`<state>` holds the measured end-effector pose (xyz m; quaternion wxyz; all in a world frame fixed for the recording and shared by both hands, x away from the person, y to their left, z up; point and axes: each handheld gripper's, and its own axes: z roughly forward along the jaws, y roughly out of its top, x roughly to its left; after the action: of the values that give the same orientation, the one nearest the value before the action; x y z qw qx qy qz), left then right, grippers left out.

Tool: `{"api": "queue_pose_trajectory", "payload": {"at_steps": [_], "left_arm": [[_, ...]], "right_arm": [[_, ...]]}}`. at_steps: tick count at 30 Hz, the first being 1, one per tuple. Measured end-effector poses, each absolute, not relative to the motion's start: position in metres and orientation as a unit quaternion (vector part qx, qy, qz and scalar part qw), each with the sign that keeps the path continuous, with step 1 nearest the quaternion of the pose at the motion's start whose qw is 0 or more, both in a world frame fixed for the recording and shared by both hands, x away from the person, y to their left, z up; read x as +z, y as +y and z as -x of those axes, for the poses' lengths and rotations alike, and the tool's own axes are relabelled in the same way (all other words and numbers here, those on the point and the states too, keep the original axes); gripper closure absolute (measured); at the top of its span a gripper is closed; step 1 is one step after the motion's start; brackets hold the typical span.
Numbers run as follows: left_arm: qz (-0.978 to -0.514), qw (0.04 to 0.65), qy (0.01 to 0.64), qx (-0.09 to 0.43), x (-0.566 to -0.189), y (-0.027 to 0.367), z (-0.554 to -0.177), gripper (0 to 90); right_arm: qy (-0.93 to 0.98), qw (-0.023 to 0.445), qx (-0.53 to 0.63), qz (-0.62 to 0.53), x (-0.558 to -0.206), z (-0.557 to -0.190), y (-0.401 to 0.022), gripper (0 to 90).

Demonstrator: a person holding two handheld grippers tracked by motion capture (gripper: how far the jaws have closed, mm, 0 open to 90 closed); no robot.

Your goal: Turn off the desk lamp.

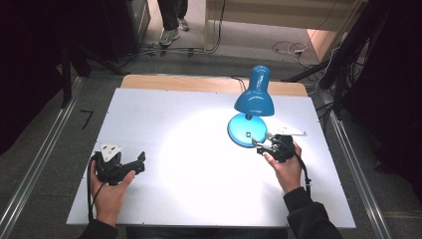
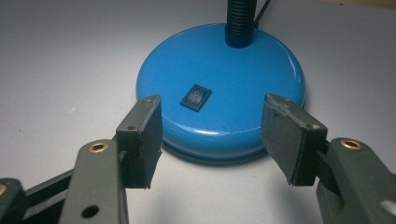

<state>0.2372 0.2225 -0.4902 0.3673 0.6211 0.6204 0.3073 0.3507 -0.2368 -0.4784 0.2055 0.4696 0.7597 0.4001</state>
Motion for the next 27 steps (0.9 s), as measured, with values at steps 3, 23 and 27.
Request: {"api": "queue_pose_trajectory", "payload": {"at_steps": [3,23,27], "left_arm": [[-0.621,0.368,0.620,0.307,-0.490,0.223,-0.237,6.9],[-0.620,0.369,0.621,0.307,-0.490,0.224,-0.237,6.9],[-0.620,0.371,0.620,0.307,-0.490,0.224,-0.237,7.0]], "right_arm": [[0.760,0.205,0.401,-0.469,-0.479,-0.352,-0.235,39.4],[0.755,0.198,0.421,-0.462,-0.482,-0.364,-0.226,86.0],[0.756,0.189,0.425,-0.461,-0.485,-0.370,-0.222,87.9]]}}
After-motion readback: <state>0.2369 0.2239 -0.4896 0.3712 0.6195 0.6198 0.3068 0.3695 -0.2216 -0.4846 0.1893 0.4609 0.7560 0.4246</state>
